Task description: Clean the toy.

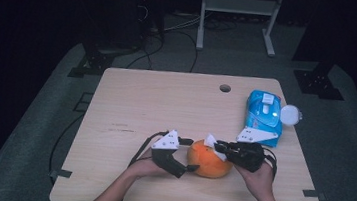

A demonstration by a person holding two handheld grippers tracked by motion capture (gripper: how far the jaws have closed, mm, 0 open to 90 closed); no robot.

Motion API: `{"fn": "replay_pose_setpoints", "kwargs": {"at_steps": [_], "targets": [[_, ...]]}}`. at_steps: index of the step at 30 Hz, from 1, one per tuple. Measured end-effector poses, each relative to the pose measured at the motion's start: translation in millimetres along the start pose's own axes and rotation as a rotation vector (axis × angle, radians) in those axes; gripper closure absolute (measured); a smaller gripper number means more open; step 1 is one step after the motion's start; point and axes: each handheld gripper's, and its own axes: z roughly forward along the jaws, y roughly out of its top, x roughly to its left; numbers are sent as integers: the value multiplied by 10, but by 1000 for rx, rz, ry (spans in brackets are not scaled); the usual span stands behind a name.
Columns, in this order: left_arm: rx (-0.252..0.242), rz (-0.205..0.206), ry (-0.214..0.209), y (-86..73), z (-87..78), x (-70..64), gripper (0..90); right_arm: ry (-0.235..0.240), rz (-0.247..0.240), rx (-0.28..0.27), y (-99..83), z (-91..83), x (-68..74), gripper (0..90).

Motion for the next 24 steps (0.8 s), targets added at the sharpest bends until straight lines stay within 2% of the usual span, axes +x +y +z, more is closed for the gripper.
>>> {"fn": "replay_pose_setpoints", "kwargs": {"at_steps": [2,4,6,7,10,12,14,16,19,24], "targets": [[24,-15,-8,-61,54,25,103,5,10,-3,4,10,-8,820],[60,18,-12,-97,160,-19,88,9,2,0,21,29,11,820],[77,55,22,-74,214,-72,92,9,-9,4,36,46,46,820],[82,57,41,-39,195,-71,147,4,-19,3,42,48,61,820],[52,59,73,20,122,-74,310,-3,-12,-11,67,10,69,820],[22,63,89,114,53,-91,351,-10,-14,-37,106,-39,70,820],[-21,68,91,237,-46,-113,359,-11,-15,-76,149,-106,86,821],[-58,95,99,373,-174,-138,359,2,-7,-120,202,-184,82,821],[-79,121,113,504,-280,-180,360,23,14,-160,264,-265,73,822],[-93,147,115,630,-394,-227,360,49,46,-164,240,-246,59,823]]}}
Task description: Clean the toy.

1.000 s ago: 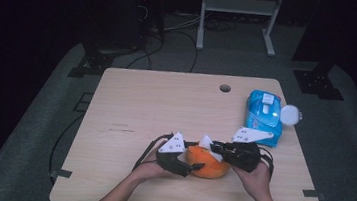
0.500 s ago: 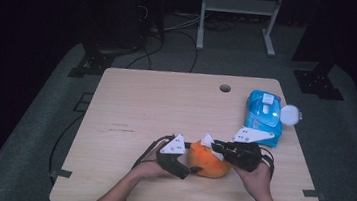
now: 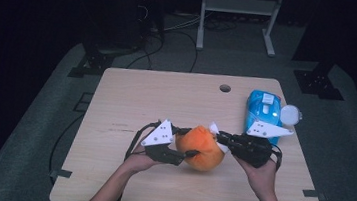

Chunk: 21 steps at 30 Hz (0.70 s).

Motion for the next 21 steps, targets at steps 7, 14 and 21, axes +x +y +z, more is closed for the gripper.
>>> {"fn": "replay_pose_setpoints", "kwargs": {"at_steps": [7,14,21], "targets": [[46,-42,-31,-140,44,29,352,31,54,126,-235,246,-74,822],[103,-80,-39,-329,212,42,336,-12,102,216,-407,385,-249,823],[108,-57,-37,-308,259,-19,330,-17,97,91,-202,106,-219,822]]}}
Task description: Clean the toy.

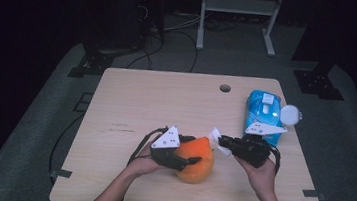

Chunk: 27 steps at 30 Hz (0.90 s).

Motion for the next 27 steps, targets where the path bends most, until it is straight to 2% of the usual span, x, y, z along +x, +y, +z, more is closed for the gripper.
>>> {"fn": "replay_pose_setpoints", "kwargs": {"at_steps": [4,7,10,12,15,18,22,25,27], "targets": [[3,9,-3,13,29,-33,327,66,-61,-42,94,-34,205,818],[-2,11,-14,27,51,-55,314,62,-119,-7,112,55,327,817],[11,9,-24,63,8,-38,240,73,-119,39,26,187,320,820],[1,-23,-31,80,-58,6,197,94,-105,40,-1,193,299,820],[9,-66,-9,66,-152,78,144,65,-126,52,-15,163,293,819],[16,-133,-11,-6,-195,137,111,70,-111,53,-57,124,251,819],[39,-201,-76,-127,-101,168,75,80,-109,56,-95,85,232,818],[29,-254,-123,-205,-14,183,39,80,-117,59,-108,75,245,817],[35,-272,-165,-236,30,173,45,84,-116,62,-105,75,237,815]]}}
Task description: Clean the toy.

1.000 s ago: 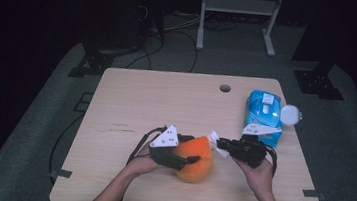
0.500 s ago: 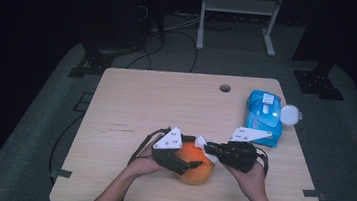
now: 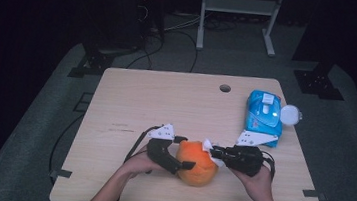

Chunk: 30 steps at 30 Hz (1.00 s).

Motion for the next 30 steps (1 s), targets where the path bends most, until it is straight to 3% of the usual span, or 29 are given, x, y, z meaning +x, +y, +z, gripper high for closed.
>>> {"fn": "replay_pose_setpoints", "kwargs": {"at_steps": [1,5,9,10,11,13,15,18,20,24,27,30], "targets": [[-3,7,-16,-18,23,-15,82,3,2,0,3,1,-4,815],[-37,65,24,36,-8,-80,318,-19,0,2,35,-48,-30,817],[-113,199,153,179,-64,-209,358,-43,-4,-54,108,-162,-18,820],[-113,199,153,179,-64,-209,357,-49,-15,-71,131,-174,13,820],[-128,242,202,181,-40,-238,353,-63,-35,-80,160,-169,63,820],[-108,239,229,133,24,-228,347,-49,-55,-82,184,-123,123,820],[-63,243,219,72,101,-211,339,-23,-80,-56,184,-13,211,819],[-72,222,204,26,122,-200,325,-50,-130,-26,167,117,301,821],[-66,218,197,23,110,-192,320,-47,-104,-37,173,97,235,822],[-58,234,184,-1,115,-208,309,-124,-40,-39,105,18,-7,822],[-52,238,181,-3,148,-233,297,-107,32,-41,7,-23,-138,822],[-37,267,189,13,190,-291,289,-111,-7,-40,31,-22,-39,820]]}}
